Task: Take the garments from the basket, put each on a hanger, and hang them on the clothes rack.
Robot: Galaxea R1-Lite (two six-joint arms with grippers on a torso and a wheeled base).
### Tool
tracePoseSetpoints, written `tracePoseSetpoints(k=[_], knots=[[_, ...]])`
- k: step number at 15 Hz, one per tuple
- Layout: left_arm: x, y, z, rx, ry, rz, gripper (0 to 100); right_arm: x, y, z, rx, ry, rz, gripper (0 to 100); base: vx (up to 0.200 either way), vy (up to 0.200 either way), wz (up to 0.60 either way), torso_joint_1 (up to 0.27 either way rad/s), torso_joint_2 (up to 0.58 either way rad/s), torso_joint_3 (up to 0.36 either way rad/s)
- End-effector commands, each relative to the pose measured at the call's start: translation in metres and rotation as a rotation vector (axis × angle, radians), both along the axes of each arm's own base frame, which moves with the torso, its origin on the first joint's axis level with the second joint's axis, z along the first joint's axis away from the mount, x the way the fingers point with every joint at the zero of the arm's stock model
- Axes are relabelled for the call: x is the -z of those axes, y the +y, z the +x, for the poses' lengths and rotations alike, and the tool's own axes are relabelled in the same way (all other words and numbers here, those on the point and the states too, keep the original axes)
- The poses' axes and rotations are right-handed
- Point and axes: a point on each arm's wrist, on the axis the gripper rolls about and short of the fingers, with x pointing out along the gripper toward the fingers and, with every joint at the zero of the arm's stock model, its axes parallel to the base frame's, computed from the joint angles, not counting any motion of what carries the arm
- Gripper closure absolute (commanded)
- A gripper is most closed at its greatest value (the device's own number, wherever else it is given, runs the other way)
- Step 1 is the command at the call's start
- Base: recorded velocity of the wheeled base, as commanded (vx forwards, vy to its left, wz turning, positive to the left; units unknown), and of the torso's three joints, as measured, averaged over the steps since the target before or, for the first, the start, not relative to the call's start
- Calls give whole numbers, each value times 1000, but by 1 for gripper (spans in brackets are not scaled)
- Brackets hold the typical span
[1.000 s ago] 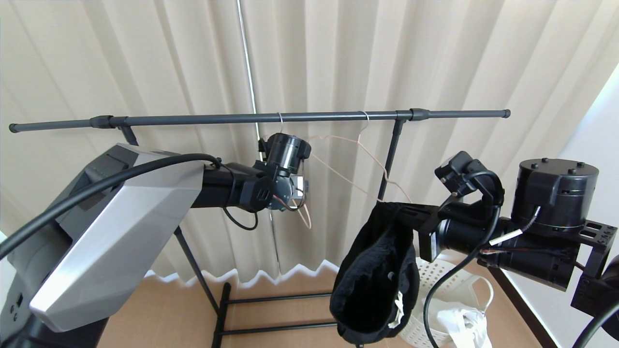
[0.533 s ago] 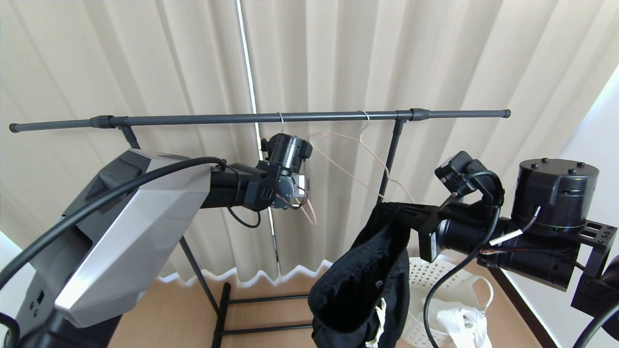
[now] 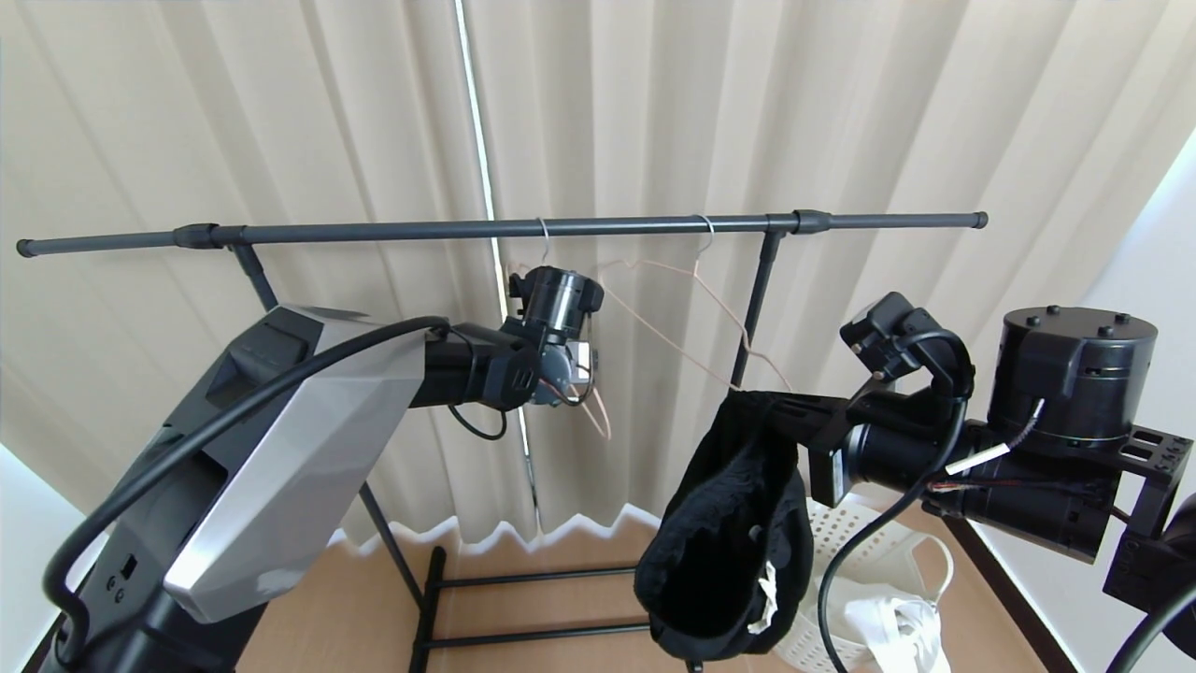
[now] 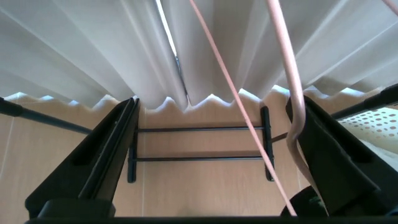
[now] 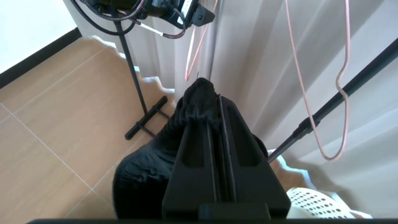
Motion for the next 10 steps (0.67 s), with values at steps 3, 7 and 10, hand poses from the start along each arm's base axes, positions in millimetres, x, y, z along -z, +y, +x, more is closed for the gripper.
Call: tracePoseSetpoints(k=[3, 7, 10], knots=[[4, 0, 0, 0, 9, 5, 100, 1, 0, 0, -1, 3, -2, 100, 0, 0, 0, 0, 0, 0], [2, 2, -5, -26, 10, 21, 100, 1, 1, 0, -3, 4, -3, 100, 0, 0, 0, 0, 0, 0], [-13, 6, -16, -35, -3, 25, 100, 1, 1, 1, -3, 3, -2, 100, 0, 0, 0, 0, 0, 0]])
